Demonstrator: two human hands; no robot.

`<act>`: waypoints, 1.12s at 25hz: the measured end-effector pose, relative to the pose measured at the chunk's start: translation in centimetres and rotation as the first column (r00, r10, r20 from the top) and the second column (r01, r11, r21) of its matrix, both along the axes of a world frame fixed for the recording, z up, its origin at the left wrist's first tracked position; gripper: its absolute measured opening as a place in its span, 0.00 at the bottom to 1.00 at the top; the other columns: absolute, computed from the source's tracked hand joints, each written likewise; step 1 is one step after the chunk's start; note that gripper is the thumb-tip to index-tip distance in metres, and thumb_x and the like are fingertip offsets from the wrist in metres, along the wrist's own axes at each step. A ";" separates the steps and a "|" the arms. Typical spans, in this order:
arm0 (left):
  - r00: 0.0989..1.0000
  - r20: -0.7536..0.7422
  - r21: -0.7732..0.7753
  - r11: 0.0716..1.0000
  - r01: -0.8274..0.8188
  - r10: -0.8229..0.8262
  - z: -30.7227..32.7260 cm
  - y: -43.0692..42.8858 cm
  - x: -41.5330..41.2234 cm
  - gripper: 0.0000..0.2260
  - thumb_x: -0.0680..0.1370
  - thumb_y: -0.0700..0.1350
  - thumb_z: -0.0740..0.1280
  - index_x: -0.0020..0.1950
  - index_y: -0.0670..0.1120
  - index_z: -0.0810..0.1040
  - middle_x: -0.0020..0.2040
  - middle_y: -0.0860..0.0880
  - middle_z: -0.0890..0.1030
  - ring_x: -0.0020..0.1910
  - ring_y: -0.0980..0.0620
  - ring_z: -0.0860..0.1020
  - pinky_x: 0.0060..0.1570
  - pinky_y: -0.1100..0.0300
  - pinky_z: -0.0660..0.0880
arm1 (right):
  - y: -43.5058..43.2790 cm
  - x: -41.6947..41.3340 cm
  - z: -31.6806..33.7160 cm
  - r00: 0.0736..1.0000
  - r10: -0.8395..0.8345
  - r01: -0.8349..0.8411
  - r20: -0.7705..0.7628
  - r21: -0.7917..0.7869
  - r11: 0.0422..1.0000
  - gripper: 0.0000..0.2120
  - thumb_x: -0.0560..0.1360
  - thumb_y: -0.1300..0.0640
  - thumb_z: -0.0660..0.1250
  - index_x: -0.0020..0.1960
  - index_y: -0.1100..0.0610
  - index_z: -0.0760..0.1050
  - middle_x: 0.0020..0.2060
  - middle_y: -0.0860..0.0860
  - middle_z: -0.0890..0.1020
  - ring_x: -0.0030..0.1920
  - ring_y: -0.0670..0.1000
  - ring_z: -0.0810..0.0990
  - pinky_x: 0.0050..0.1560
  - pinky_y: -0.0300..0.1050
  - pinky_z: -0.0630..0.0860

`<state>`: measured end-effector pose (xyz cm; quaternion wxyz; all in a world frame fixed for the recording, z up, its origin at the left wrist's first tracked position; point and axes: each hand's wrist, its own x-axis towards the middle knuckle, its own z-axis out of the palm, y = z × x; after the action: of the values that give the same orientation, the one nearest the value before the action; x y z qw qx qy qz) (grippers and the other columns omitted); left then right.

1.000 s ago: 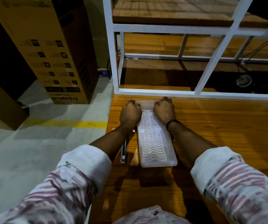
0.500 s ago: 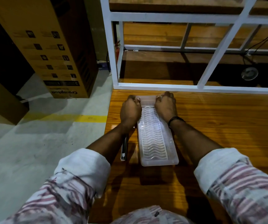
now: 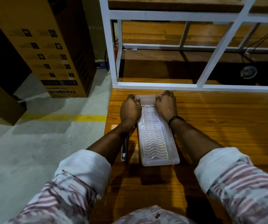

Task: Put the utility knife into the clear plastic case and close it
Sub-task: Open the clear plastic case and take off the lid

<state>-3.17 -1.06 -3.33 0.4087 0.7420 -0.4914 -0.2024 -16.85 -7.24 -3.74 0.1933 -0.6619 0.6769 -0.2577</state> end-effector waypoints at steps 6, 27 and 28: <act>1.000 0.006 0.027 1.000 -0.008 0.008 0.2 0.1 -0.1 0.16 0.85 0.50 0.57 0.64 0.44 0.78 0.56 0.44 0.84 0.53 0.44 0.82 0.42 0.58 0.72 | -0.1 -0.2 -0.3 1.000 0.006 -0.006 -0.022 -0.017 1.000 0.19 0.80 0.51 0.60 0.65 0.64 0.71 0.65 0.63 0.73 0.67 0.64 0.70 0.66 0.58 0.69; 0.944 -0.330 -0.044 0.998 -0.047 0.030 0.7 1.9 0.4 0.14 0.83 0.51 0.62 0.62 0.44 0.80 0.56 0.47 0.84 0.53 0.49 0.82 0.43 0.62 0.74 | 1.5 -0.7 0.9 0.989 -0.028 0.035 0.146 -0.049 0.998 0.20 0.79 0.49 0.63 0.65 0.61 0.76 0.62 0.60 0.78 0.62 0.60 0.77 0.61 0.51 0.75; 0.931 -0.362 -0.043 0.997 -0.070 0.049 0.4 2.5 0.6 0.14 0.83 0.51 0.63 0.62 0.44 0.80 0.56 0.47 0.85 0.53 0.49 0.82 0.45 0.60 0.75 | 2.2 -1.2 1.0 0.982 -0.037 0.043 0.183 -0.033 0.998 0.19 0.79 0.49 0.64 0.62 0.61 0.77 0.59 0.59 0.80 0.58 0.59 0.78 0.56 0.48 0.75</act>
<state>-2.57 1.49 -2.97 0.5181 0.6953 -0.3907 -0.3092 -18.07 -5.03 -2.73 0.2369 -0.6253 0.6646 -0.3336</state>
